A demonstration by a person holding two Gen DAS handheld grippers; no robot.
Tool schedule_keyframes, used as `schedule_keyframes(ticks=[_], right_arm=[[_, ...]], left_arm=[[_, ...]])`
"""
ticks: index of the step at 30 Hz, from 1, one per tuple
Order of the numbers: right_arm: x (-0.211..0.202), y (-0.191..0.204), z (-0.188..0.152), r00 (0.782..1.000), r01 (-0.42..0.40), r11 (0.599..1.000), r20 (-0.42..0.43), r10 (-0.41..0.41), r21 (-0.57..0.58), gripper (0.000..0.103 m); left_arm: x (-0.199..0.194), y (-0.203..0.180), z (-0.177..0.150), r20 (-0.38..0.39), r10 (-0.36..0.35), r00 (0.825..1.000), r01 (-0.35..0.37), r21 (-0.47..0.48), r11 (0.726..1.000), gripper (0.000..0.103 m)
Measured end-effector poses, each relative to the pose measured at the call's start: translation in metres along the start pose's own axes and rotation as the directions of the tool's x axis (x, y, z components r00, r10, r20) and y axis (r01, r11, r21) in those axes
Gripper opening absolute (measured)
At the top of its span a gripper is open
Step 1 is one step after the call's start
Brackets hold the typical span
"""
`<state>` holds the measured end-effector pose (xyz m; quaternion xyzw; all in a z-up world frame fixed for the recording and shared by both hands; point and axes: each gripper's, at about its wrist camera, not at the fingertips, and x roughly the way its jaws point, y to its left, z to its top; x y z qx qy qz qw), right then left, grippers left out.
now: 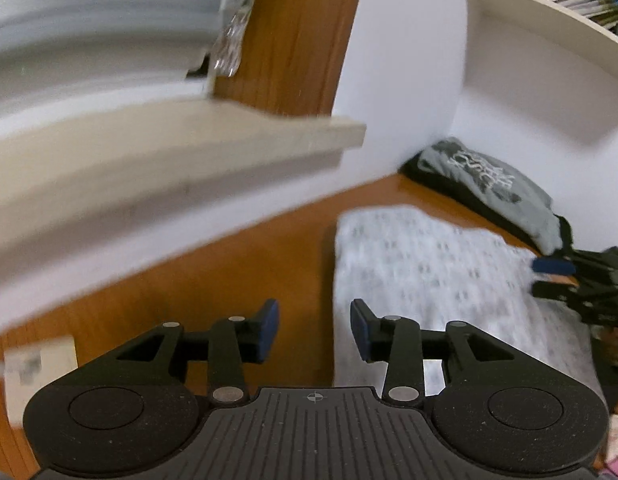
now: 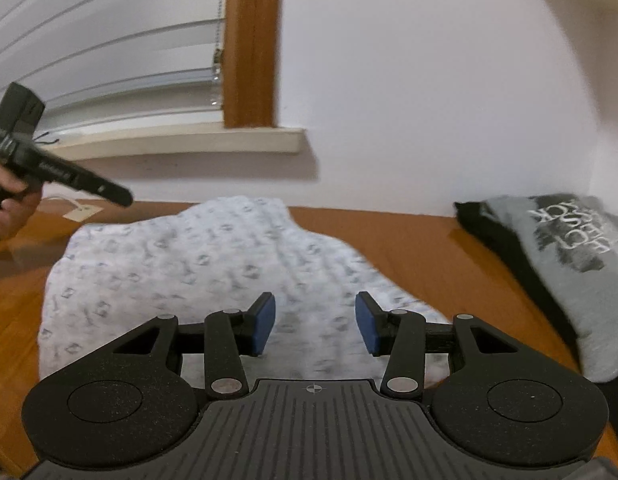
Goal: Fold clothes
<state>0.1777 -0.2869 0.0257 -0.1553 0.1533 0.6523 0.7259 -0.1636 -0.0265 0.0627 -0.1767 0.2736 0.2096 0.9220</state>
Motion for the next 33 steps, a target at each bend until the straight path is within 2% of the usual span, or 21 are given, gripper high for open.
schedule_keyframes(ticks=[2, 3, 8, 12, 16, 18, 19, 20, 22, 24, 27, 29, 33], right_arm=[[0.006, 0.008, -0.002, 1.0, 0.001, 1.0, -0.012, -0.001, -0.011, 0.048], [0.009, 0.011, -0.003, 1.0, 0.003, 1.0, -0.018, -0.003, -0.015, 0.052], [0.018, 0.011, -0.006, 1.0, -0.001, 1.0, -0.029, 0.001, -0.007, 0.054], [0.021, 0.012, -0.011, 1.0, -0.003, 1.0, -0.027, 0.002, -0.02, 0.056], [0.022, 0.011, -0.012, 1.0, -0.006, 1.0, -0.023, 0.005, -0.015, 0.056], [0.022, 0.011, -0.012, 1.0, -0.007, 1.0, -0.023, 0.006, -0.014, 0.057], [0.022, 0.011, -0.012, 1.0, -0.007, 1.0, -0.022, 0.006, -0.014, 0.057], [0.022, 0.012, -0.012, 1.0, -0.005, 1.0, -0.021, 0.005, -0.017, 0.057], [0.022, 0.012, -0.012, 1.0, -0.002, 1.0, -0.021, 0.002, -0.024, 0.057], [0.022, 0.014, -0.012, 1.0, 0.003, 0.999, -0.021, -0.003, -0.038, 0.057], [0.023, 0.019, -0.013, 1.0, 0.013, 0.998, -0.023, -0.014, -0.063, 0.057], [0.022, 0.02, -0.013, 1.0, 0.015, 0.998, -0.022, -0.017, -0.069, 0.057], [0.021, 0.019, -0.013, 1.0, 0.015, 0.998, -0.02, -0.016, -0.064, 0.057]], left_arm=[[-0.003, 0.002, -0.009, -0.019, -0.024, 1.0, 0.024, -0.02, 1.0, 0.044], [-0.005, 0.004, -0.013, -0.025, -0.034, 0.999, 0.033, -0.031, 0.999, 0.044], [-0.009, 0.009, -0.023, -0.032, -0.089, 0.995, 0.087, -0.077, 0.993, 0.044], [-0.012, 0.016, -0.025, -0.018, -0.181, 0.983, 0.177, -0.144, 0.974, 0.044], [-0.011, 0.011, -0.028, -0.036, -0.173, 0.984, 0.166, -0.142, 0.976, 0.044], [-0.01, 0.007, -0.03, -0.034, -0.171, 0.985, 0.165, -0.137, 0.977, 0.038], [-0.01, 0.005, -0.031, -0.03, -0.172, 0.985, 0.167, -0.132, 0.977, 0.023], [-0.012, 0.003, -0.032, -0.018, -0.158, 0.987, 0.155, -0.12, 0.981, 0.006], [-0.022, -0.003, -0.031, 0.044, -0.098, 0.994, 0.102, -0.095, 0.99, 0.006], [-0.032, 0.001, -0.025, 0.076, -0.076, 0.994, 0.084, -0.11, 0.99, 0.006], [-0.017, 0.005, -0.026, -0.022, -0.051, 0.998, 0.048, -0.098, 0.994, 0.007], [-0.016, 0.005, -0.031, -0.036, -0.014, 0.999, 0.011, -0.085, 0.996, 0.011], [-0.028, 0.003, -0.027, 0.0, 0.095, 0.995, -0.095, -0.057, 0.994, 0.014]])
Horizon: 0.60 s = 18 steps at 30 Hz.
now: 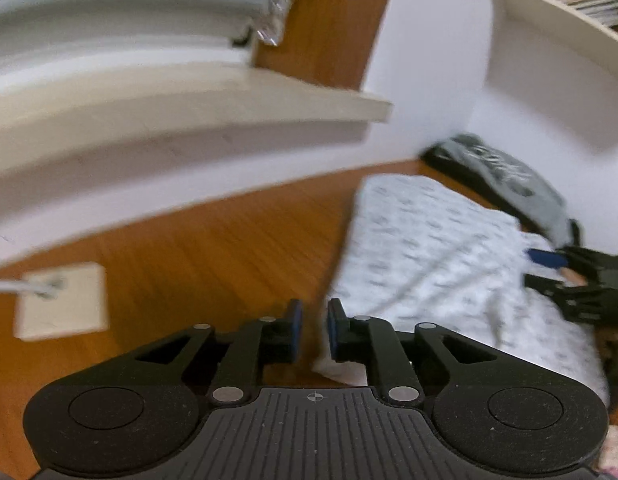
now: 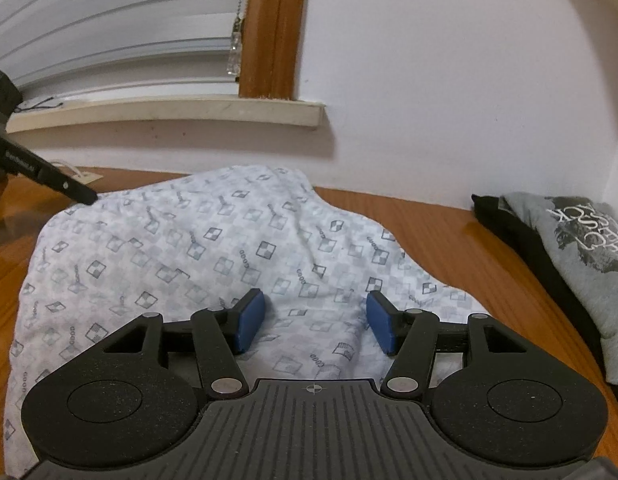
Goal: Fold clothes
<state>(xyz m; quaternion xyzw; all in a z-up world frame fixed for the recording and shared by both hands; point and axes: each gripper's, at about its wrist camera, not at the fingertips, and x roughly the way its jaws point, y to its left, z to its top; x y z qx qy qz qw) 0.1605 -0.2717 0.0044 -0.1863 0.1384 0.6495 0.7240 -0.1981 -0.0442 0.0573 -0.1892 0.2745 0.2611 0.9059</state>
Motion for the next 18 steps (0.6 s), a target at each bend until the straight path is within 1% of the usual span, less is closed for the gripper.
schedule_keyframes(ticks=[1, 3, 5, 9, 10, 11, 13, 14, 15, 16, 18], right_arm=[[-0.001, 0.0, 0.001, 1.0, 0.003, 1.0, 0.0, -0.003, 0.003, 0.057], [-0.002, 0.001, 0.002, 1.0, 0.009, 1.0, 0.001, -0.009, 0.008, 0.057], [-0.004, 0.002, 0.003, 1.0, 0.015, 1.0, 0.001, -0.015, 0.013, 0.057], [-0.006, 0.004, 0.005, 1.0, 0.028, 0.999, 0.002, -0.028, 0.024, 0.057], [-0.007, 0.005, 0.006, 1.0, 0.031, 0.999, 0.002, -0.031, 0.027, 0.057], [-0.008, 0.005, 0.007, 0.999, 0.034, 0.999, 0.002, -0.034, 0.029, 0.057], [-0.013, 0.01, 0.01, 0.999, 0.03, 0.999, 0.011, -0.03, 0.029, 0.057], [-0.017, 0.016, 0.013, 1.0, 0.013, 1.0, 0.017, -0.013, 0.019, 0.057], [-0.021, 0.023, 0.015, 1.0, -0.001, 1.0, 0.019, 0.001, 0.005, 0.057], [-0.023, 0.031, 0.018, 1.0, -0.016, 1.0, 0.019, 0.016, -0.017, 0.057], [-0.027, 0.051, 0.023, 0.999, -0.052, 0.997, 0.014, 0.053, -0.061, 0.057]], left_arm=[[-0.005, -0.002, 0.002, 0.013, 0.011, 1.0, -0.011, 0.01, 1.0, 0.014], [-0.012, -0.007, 0.004, 0.024, -0.002, 1.0, 0.001, 0.024, 1.0, 0.014], [-0.018, -0.013, 0.004, 0.034, -0.009, 0.999, 0.007, 0.043, 0.999, 0.021], [-0.026, -0.023, -0.004, 0.044, -0.009, 0.999, 0.005, 0.082, 0.997, 0.021], [-0.028, -0.025, -0.007, 0.044, -0.008, 0.999, 0.004, 0.084, 0.996, 0.023], [-0.029, -0.026, -0.012, 0.045, -0.004, 0.999, 0.001, 0.08, 0.997, 0.026], [-0.033, -0.027, -0.021, 0.046, 0.004, 0.999, -0.007, 0.074, 0.997, 0.027], [-0.034, -0.029, -0.026, 0.048, 0.024, 0.999, -0.028, 0.088, 0.996, 0.027], [-0.036, -0.033, -0.031, 0.059, 0.047, 0.997, -0.054, 0.123, 0.991, 0.027], [-0.038, -0.036, -0.035, 0.07, 0.069, 0.995, -0.079, 0.158, 0.984, 0.027], [-0.042, -0.043, -0.04, 0.079, 0.09, 0.993, -0.106, 0.229, 0.968, 0.027]])
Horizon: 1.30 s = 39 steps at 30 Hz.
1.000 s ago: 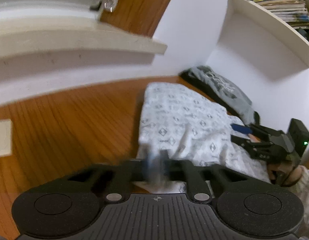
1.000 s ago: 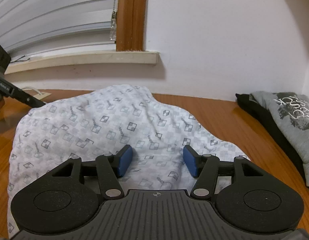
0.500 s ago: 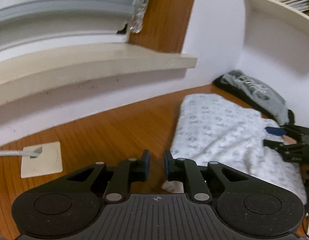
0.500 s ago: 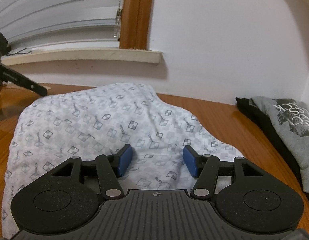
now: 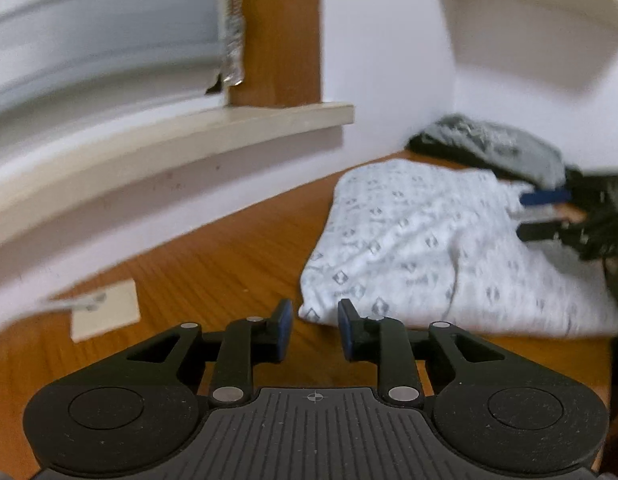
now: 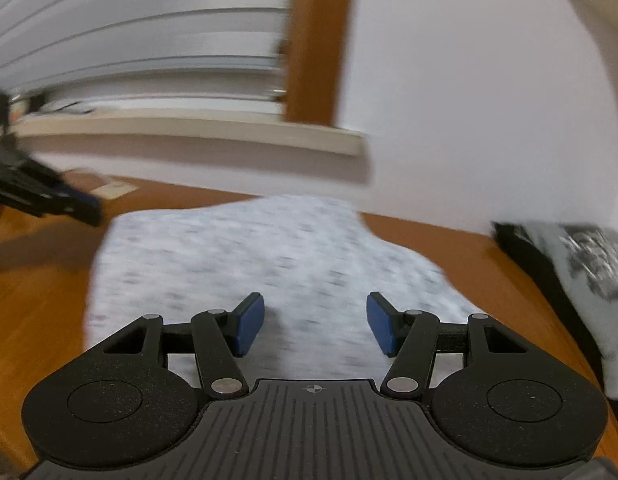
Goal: Fold clothes
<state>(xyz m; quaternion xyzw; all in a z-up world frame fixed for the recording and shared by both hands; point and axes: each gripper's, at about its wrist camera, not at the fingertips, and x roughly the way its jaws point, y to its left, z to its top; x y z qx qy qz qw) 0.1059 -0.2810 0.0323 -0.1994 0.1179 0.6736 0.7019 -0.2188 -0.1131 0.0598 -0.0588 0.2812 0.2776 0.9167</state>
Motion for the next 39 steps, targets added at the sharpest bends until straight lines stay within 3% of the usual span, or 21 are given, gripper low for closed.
schedule_keyframes(ticks=[3, 7, 9, 15, 16, 17, 18, 21, 24, 25, 28, 29, 32, 39], right_arm=[[-0.001, 0.028, 0.008, 0.998, -0.065, 0.997, -0.006, 0.065, -0.049, 0.057], [0.0, 0.064, 0.015, 0.991, -0.134, 0.983, -0.024, 0.132, -0.123, 0.059], [0.001, 0.083, 0.017, 0.987, -0.159, 0.973, -0.038, 0.155, -0.165, 0.064], [0.011, 0.116, 0.005, 0.992, -0.117, 0.935, -0.083, 0.094, -0.335, 0.064], [0.012, 0.118, 0.003, 0.994, -0.103, 0.927, -0.082, 0.079, -0.361, 0.062], [0.013, 0.119, 0.002, 0.995, -0.091, 0.919, -0.08, 0.065, -0.383, 0.052], [0.012, 0.117, 0.002, 0.995, -0.085, 0.919, -0.077, 0.06, -0.386, 0.049], [0.006, 0.108, 0.009, 0.995, -0.092, 0.936, -0.06, 0.076, -0.34, 0.033], [0.0, 0.1, 0.015, 0.995, -0.101, 0.948, -0.049, 0.091, -0.302, 0.03], [-0.001, 0.099, 0.016, 0.995, -0.103, 0.948, -0.049, 0.093, -0.3, 0.03], [-0.004, 0.097, 0.015, 0.994, -0.109, 0.948, -0.049, 0.099, -0.299, 0.027], [-0.005, 0.096, 0.014, 0.993, -0.112, 0.948, -0.052, 0.101, -0.298, 0.025], [-0.008, 0.094, 0.012, 0.992, -0.122, 0.948, -0.058, 0.11, -0.294, 0.019], [-0.014, 0.087, 0.006, 0.989, -0.146, 0.947, -0.072, 0.13, -0.285, 0.015]], left_arm=[[-0.007, -0.012, 0.002, 0.011, 0.04, 0.999, -0.041, 0.102, 0.994, 0.027], [-0.011, -0.028, 0.008, 0.025, 0.062, 0.998, -0.066, 0.223, 0.973, 0.038], [-0.01, -0.038, 0.007, 0.024, 0.063, 0.998, -0.067, 0.286, 0.956, 0.041], [-0.001, -0.064, -0.006, 0.018, 0.058, 0.998, -0.06, 0.455, 0.889, 0.043], [0.002, -0.068, -0.008, 0.02, 0.054, 0.998, -0.057, 0.482, 0.874, 0.043], [0.004, -0.072, -0.01, 0.022, 0.051, 0.998, -0.055, 0.508, 0.859, 0.044], [0.007, -0.076, -0.011, 0.022, 0.052, 0.998, -0.056, 0.532, 0.845, 0.044], [0.02, -0.085, -0.012, 0.038, 0.075, 0.996, -0.083, 0.589, 0.804, 0.044], [0.033, -0.094, -0.01, 0.056, 0.086, 0.995, -0.101, 0.646, 0.757, 0.044], [0.035, -0.095, -0.009, 0.065, 0.086, 0.994, -0.107, 0.664, 0.74, 0.043], [0.042, -0.097, -0.008, 0.076, 0.075, 0.994, -0.107, 0.713, 0.693, 0.016], [0.042, -0.097, -0.009, 0.083, 0.083, 0.993, -0.117, 0.721, 0.683, 0.013], [0.042, -0.093, -0.013, 0.083, 0.096, 0.992, -0.126, 0.735, 0.666, 0.011], [0.045, -0.082, -0.013, 0.066, 0.14, 0.988, -0.142, 0.744, 0.653, 0.008]])
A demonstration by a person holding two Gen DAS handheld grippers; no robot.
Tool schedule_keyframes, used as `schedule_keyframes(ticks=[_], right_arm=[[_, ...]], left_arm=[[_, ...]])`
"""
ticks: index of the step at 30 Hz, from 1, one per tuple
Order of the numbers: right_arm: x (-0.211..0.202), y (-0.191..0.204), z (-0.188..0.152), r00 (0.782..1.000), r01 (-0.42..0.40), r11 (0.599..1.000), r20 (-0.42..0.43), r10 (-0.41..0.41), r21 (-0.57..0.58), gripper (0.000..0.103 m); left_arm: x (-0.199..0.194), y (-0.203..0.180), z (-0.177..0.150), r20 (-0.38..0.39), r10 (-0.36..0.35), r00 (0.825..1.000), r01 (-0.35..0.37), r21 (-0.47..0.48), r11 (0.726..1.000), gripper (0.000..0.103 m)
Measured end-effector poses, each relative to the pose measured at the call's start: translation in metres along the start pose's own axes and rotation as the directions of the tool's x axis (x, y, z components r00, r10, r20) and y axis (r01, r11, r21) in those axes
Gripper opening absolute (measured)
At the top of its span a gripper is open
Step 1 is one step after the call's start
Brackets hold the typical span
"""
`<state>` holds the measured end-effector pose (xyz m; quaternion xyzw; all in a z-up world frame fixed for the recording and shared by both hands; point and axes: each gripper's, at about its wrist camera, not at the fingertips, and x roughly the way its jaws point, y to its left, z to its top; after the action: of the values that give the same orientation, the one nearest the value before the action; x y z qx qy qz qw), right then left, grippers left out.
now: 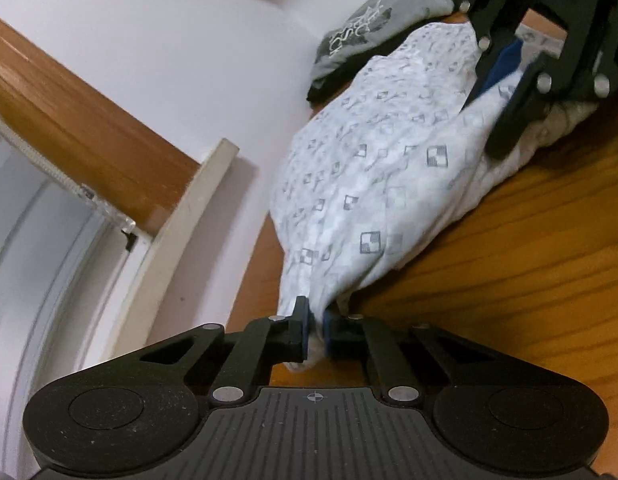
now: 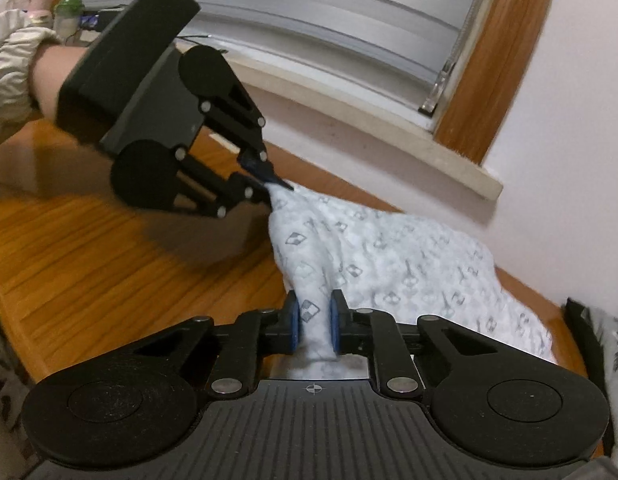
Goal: Fold clothes
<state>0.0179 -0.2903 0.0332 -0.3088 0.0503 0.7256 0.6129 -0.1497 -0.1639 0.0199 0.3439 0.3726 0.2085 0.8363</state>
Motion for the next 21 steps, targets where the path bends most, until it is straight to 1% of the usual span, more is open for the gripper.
schedule_keyframes(ticks=[4, 8, 11, 12, 16, 20, 21], right_arm=[[-0.004, -0.001, -0.005, 1.0, -0.014, 1.0, -0.006, 0.014, 0.002, 0.012], [-0.008, 0.001, -0.011, 1.0, -0.028, 1.0, -0.015, 0.028, -0.001, 0.012], [-0.011, 0.002, -0.016, 0.999, -0.038, 0.999, -0.022, 0.038, -0.004, 0.014], [-0.012, 0.002, -0.017, 0.999, -0.042, 0.999, -0.024, 0.041, -0.005, 0.017], [-0.016, 0.003, -0.023, 0.998, -0.055, 0.998, -0.033, 0.055, -0.008, 0.018], [-0.023, -0.002, -0.028, 0.996, -0.052, 0.998, -0.071, 0.05, -0.033, 0.019], [-0.026, -0.004, -0.03, 0.996, -0.05, 0.998, -0.082, 0.047, -0.041, 0.018]], left_arm=[[0.0, 0.002, 0.0, -0.01, 0.014, 1.0, -0.014, 0.0, 1.0, 0.008], [-0.008, 0.0, -0.006, -0.03, -0.027, 0.999, 0.027, -0.009, 1.0, 0.008], [-0.015, 0.001, -0.012, -0.037, -0.047, 0.998, 0.046, -0.026, 0.999, 0.009], [-0.017, 0.0, -0.013, -0.036, -0.045, 0.998, 0.044, -0.025, 0.999, 0.009], [-0.023, -0.004, -0.018, -0.044, -0.056, 0.997, 0.055, -0.012, 0.998, 0.01], [-0.026, -0.007, -0.022, -0.062, -0.041, 0.997, 0.041, -0.006, 0.999, 0.01], [-0.027, -0.008, -0.023, -0.068, -0.027, 0.997, 0.027, 0.004, 1.0, 0.01]])
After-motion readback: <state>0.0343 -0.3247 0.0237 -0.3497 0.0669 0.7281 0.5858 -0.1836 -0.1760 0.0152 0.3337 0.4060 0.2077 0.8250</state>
